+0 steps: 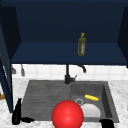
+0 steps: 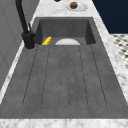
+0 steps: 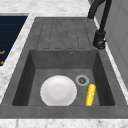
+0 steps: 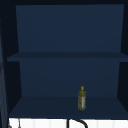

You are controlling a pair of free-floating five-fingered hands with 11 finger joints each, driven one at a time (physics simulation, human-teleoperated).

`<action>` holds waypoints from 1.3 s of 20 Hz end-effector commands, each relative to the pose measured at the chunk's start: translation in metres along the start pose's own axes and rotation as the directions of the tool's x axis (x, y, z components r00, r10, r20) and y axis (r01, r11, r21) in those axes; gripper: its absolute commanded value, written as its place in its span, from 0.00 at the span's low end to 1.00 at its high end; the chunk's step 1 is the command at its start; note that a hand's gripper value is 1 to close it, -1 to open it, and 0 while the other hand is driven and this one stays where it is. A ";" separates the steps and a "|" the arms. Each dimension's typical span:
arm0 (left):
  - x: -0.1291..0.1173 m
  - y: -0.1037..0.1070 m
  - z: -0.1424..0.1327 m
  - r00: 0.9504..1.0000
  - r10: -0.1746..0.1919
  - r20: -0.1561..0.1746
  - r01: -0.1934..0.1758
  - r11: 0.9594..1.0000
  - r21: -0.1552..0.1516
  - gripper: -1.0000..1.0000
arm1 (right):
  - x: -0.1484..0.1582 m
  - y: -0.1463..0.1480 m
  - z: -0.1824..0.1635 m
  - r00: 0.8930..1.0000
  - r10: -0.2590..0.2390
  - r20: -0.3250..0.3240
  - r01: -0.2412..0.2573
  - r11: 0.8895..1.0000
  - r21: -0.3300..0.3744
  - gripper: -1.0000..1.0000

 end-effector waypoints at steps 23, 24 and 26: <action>-0.006 -0.005 0.007 0.999 0.047 0.026 -0.042 0.985 -0.170 0.00 | 0.000 0.000 0.000 1.000 0.000 0.000 0.000 1.000 0.000 0.50; -0.006 -0.005 0.007 0.999 0.048 0.026 -0.043 0.984 -0.172 0.00 | 0.000 0.000 0.000 1.000 0.000 0.000 0.000 1.000 0.000 0.50; -0.007 -0.006 0.008 0.998 0.049 0.027 -0.044 0.983 -0.176 0.00 | 0.000 0.000 0.000 1.000 0.000 0.000 0.000 1.000 0.000 0.50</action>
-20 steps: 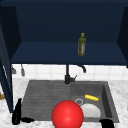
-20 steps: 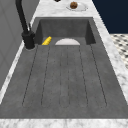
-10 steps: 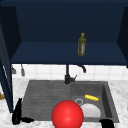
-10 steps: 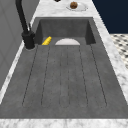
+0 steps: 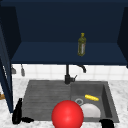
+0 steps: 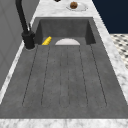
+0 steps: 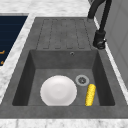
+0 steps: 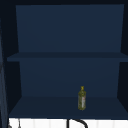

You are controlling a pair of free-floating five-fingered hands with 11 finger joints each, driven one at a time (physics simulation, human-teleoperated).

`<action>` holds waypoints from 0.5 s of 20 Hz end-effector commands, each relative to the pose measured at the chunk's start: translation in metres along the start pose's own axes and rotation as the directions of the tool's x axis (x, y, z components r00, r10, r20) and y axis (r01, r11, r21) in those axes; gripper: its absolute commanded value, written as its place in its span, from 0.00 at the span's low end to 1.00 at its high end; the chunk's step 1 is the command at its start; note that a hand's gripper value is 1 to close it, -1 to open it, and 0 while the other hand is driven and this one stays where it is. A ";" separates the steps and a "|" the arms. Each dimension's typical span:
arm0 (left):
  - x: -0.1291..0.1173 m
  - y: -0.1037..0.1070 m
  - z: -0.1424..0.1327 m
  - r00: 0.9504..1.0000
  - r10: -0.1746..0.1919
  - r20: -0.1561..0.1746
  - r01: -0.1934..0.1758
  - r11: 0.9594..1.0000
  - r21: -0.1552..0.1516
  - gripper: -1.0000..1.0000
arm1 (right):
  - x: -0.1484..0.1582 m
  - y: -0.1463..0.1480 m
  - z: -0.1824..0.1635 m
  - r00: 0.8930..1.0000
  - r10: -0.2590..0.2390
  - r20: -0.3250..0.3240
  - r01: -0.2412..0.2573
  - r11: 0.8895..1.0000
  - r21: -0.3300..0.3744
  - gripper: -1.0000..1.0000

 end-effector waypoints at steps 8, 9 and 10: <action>-0.004 -0.003 0.003 0.999 0.038 0.020 -0.035 0.990 -0.138 0.00 | 0.000 0.000 0.000 1.000 0.000 0.000 0.000 1.000 0.000 0.50; -0.004 -0.003 0.004 0.999 0.038 0.020 -0.035 0.989 -0.140 0.00 | 0.000 0.000 0.000 1.000 0.000 0.000 0.000 1.000 0.000 0.50; -0.004 -0.003 0.004 0.999 0.040 0.019 -0.036 0.989 -0.143 0.00 | 0.000 0.000 0.000 1.000 0.000 0.000 0.000 1.000 0.000 0.50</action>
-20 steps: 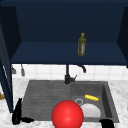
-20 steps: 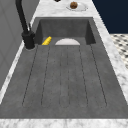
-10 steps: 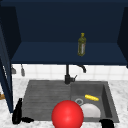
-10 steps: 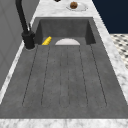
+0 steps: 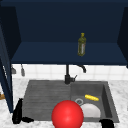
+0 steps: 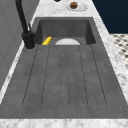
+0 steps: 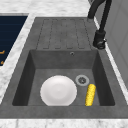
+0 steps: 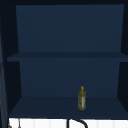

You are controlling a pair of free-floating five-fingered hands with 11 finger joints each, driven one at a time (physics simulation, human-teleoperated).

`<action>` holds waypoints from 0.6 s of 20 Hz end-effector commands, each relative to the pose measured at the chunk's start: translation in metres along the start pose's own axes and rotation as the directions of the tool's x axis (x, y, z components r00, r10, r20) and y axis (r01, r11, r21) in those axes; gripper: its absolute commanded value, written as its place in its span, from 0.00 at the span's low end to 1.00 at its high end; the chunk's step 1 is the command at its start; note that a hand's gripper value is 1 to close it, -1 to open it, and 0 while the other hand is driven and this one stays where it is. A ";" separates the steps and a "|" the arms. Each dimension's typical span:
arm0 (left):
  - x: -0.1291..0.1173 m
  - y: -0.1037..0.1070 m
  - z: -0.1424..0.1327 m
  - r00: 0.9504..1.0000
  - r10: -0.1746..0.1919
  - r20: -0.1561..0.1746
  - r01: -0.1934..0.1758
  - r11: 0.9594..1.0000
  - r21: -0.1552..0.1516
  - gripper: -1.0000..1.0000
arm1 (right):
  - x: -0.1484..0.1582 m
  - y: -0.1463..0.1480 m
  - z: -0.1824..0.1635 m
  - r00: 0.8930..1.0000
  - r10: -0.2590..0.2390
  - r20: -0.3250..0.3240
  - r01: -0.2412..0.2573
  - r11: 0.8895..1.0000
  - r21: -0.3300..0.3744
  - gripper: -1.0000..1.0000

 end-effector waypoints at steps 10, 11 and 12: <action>-0.003 -0.003 0.003 0.999 0.039 0.019 -0.036 0.989 -0.143 0.00 | 0.000 0.000 0.000 1.000 0.000 0.000 0.000 1.000 0.000 0.50; -0.003 -0.003 0.003 0.999 0.039 0.020 -0.036 0.989 -0.145 0.00 | 0.000 0.000 0.000 1.000 0.000 0.000 0.000 1.000 0.000 0.50; -0.004 -0.003 0.004 0.999 0.040 0.020 -0.037 0.988 -0.147 0.00 | 0.000 0.000 0.000 1.000 0.000 0.000 0.000 1.000 0.000 0.50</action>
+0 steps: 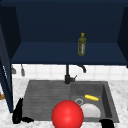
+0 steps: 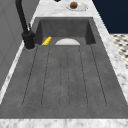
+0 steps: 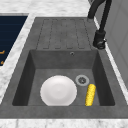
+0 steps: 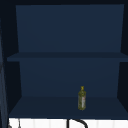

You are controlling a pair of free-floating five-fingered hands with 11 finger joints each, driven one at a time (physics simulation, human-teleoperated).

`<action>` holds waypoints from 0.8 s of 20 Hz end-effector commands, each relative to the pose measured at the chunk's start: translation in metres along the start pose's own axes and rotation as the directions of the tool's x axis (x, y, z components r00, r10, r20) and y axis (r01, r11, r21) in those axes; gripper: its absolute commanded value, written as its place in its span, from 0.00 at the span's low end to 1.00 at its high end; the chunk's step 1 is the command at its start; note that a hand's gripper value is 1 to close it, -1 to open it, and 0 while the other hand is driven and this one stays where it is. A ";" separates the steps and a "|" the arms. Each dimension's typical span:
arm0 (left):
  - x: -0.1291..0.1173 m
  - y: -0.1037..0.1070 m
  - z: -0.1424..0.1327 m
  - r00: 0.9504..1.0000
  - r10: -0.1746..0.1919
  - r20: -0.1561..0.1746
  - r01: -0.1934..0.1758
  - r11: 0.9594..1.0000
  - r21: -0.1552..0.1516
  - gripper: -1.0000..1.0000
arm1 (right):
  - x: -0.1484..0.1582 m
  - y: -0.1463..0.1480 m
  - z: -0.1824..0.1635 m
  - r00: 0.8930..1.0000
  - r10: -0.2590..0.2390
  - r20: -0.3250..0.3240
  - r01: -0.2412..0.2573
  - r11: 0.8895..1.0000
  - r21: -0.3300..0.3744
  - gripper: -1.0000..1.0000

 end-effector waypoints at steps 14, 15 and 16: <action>-0.004 -0.003 0.004 0.999 0.042 0.020 -0.038 0.988 -0.151 0.00 | 0.000 0.000 0.000 1.000 0.000 0.000 0.000 1.000 0.000 0.50; -0.005 -0.004 0.004 0.999 0.041 0.022 -0.038 0.987 -0.153 0.00 | 0.000 0.000 0.000 1.000 0.000 0.000 0.000 1.000 0.000 0.50; -0.005 -0.004 0.004 0.999 0.042 0.022 -0.038 0.987 -0.155 0.00 | 0.000 0.000 0.000 1.000 0.000 0.000 0.000 1.000 0.000 0.50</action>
